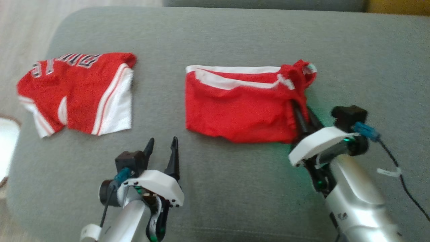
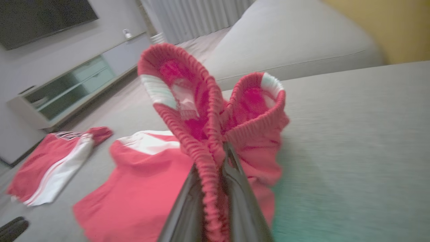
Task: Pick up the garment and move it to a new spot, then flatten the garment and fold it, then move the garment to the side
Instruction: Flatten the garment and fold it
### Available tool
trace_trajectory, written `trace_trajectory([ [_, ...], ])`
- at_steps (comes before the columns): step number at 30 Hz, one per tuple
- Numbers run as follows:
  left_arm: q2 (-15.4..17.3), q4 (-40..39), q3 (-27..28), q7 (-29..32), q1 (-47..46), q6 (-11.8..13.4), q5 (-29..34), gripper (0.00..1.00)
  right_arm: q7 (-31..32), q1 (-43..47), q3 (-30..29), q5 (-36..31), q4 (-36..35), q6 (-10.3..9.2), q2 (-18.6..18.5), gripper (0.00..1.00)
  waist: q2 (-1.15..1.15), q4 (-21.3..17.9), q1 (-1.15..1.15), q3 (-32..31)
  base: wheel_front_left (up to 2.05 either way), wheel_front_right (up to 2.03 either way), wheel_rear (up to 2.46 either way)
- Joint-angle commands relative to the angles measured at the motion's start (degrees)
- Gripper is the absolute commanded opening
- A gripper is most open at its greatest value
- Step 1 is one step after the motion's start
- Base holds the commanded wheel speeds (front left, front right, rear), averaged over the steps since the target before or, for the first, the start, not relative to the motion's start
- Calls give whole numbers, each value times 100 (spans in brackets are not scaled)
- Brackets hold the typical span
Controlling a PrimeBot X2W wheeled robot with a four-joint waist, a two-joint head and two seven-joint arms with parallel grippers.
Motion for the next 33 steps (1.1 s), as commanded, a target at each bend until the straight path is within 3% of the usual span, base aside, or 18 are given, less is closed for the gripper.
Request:
trace_trajectory([
  [1,96,-172,94,-33,-100,25,-47,100,72,-221,267,115,-236,37,108,0,0,310,0,-27,0,0,0],
  [5,96,-180,-118,-33,-59,63,-131,100,180,-279,793,495,-356,37,112,0,0,815,0,-52,0,0,0],
  [10,96,-177,-337,-33,-46,101,-185,100,54,-545,1027,712,-80,37,113,0,0,1411,0,-10,0,0,0],
  [11,96,-172,-365,-33,-55,123,-174,100,-11,-611,1049,774,-12,37,114,33,0,1492,0,0,0,0,0],
  [12,96,-153,-393,-33,-64,147,-128,100,-75,-669,1084,852,44,37,114,100,0,1553,0,5,0,0,0],
  [17,96,-172,-317,-33,-52,229,-61,100,-366,-844,1199,1083,175,37,114,100,0,1557,0,-4,0,0,0],
  [21,96,-289,-127,-33,-32,281,82,100,-518,-847,941,981,324,37,114,100,0,1268,0,-36,0,0,0],
  [31,96,-606,593,-33,-32,470,744,100,-539,-45,-890,-513,-316,37,114,100,0,23,0,-130,0,0,0],
  [33,96,-622,747,-33,36,475,822,100,-539,152,-987,-609,-381,37,115,100,0,-174,0,-214,0,0,0],
])
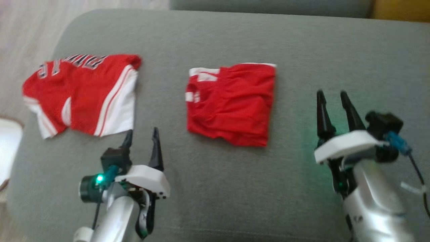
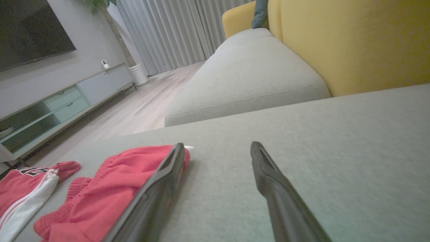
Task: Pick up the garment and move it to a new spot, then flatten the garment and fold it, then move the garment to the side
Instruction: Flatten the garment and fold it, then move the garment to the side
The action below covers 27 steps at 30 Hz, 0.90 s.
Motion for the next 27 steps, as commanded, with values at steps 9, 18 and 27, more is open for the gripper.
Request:
trace_trajectory([
  [9,70,-335,674,-34,435,-98,385,100,-76,551,379,-7,-337,37,83,100,0,-794,0,-336,0,0,0],
  [18,70,-501,344,-34,299,-214,341,100,-76,388,790,136,-251,37,83,100,0,-288,0,15,0,0,0],
  [27,70,-537,-131,-34,133,-203,190,100,-76,-457,1048,262,471,37,83,100,0,475,0,353,0,0,0],
])
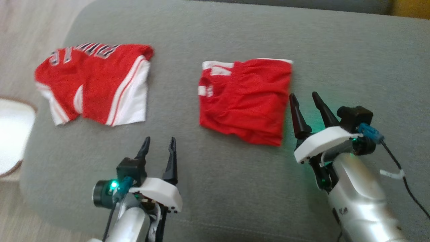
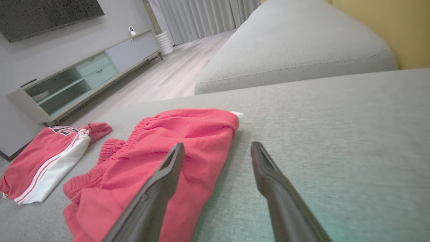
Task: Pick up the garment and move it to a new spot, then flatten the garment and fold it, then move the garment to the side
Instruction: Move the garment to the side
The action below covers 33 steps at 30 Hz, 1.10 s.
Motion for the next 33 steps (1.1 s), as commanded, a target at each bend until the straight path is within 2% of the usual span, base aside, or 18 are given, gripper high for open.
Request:
trace_trajectory([
  [1,61,-189,114,-34,-206,41,-32,100,-70,-163,139,3,-25,37,51,100,0,306,0,174,0,0,0],
  [6,61,-155,-83,-34,-205,69,-110,100,-13,-557,112,-95,967,37,51,100,0,612,0,246,0,0,0],
  [8,61,-121,-137,-34,-207,37,-201,100,69,-593,122,100,1285,37,51,100,0,683,0,238,0,0,0],
  [9,61,-120,-165,-34,-231,21,-212,100,71,-609,181,200,1371,37,51,78,0,696,0,242,0,0,0],
  [10,61,-135,-179,-34,-264,16,-215,100,63,-622,243,296,1424,37,51,22,0,693,0,246,0,0,0],
  [11,61,-163,-165,-34,-294,24,-231,100,48,-647,301,390,1446,37,51,0,0,655,0,270,0,0,0],
  [14,61,-221,-94,-34,-406,49,-211,100,-17,-772,435,552,1409,37,51,0,0,402,0,317,0,0,0],
  [17,61,-230,-27,-34,-466,-8,-195,100,-54,-800,541,746,1281,37,51,0,0,-58,0,259,0,0,0],
  [27,61,-70,274,-34,-776,-159,122,100,-68,-691,1021,996,509,37,51,0,0,-2397,0,307,0,0,0],
  [33,61,43,352,-34,-945,-271,298,100,-69,-574,1201,1129,189,37,51,0,0,-3396,0,467,0,0,0],
])
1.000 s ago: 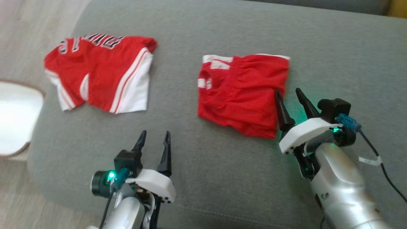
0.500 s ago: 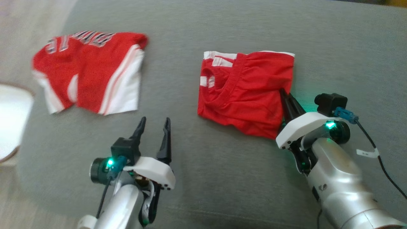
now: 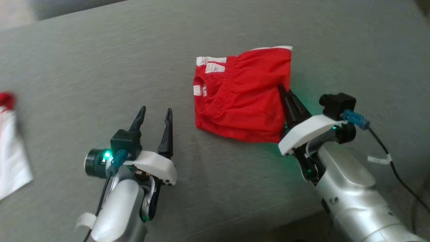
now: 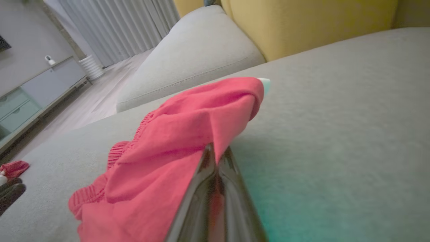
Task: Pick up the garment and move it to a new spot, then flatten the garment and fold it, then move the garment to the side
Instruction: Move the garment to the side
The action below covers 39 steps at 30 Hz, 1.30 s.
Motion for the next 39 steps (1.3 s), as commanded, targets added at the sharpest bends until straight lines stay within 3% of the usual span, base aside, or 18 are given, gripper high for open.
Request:
trace_trajectory([
  [1,48,-106,218,-34,-206,-42,77,100,-79,99,100,73,-230,37,72,0,0,-1078,0,194,0,0,0],
  [7,48,-46,170,-34,-287,-137,172,100,-79,112,-16,46,-299,37,72,0,0,-1289,0,381,0,0,0],
  [11,48,-54,131,-34,-297,-157,175,100,-79,-63,-182,-235,-256,37,72,0,0,-1147,0,481,0,0,0],
  [15,48,-83,106,-34,-297,-154,193,100,-79,-524,-707,-830,75,37,-37,0,0,-814,0,610,0,0,0],
  [26,48,-143,391,-34,-211,-109,230,100,-80,-1707,-2407,-2439,1391,37,-1511,0,0,165,0,834,0,0,0],
  [33,48,-224,484,-34,-101,-81,208,100,-80,-1882,-3073,-3169,1431,37,-1786,0,0,274,0,828,0,0,0],
  [34,48,-232,484,-34,-106,-78,208,100,-80,-1878,-3150,-3262,1415,37,-1804,18,0,275,0,824,0,0,0],
  [35,48,-236,486,-34,-112,-77,209,100,-80,-1869,-3237,-3374,1395,37,-1819,78,0,273,0,818,0,0,0],
  [36,48,-235,490,-34,-121,-79,211,100,-80,-1856,-3326,-3481,1373,37,-1815,100,0,274,0,808,0,0,0],
  [39,48,-274,529,-34,-150,-61,209,100,-80,-1785,-3637,-3770,1009,37,-1768,100,0,288,0,775,0,0,0],
])
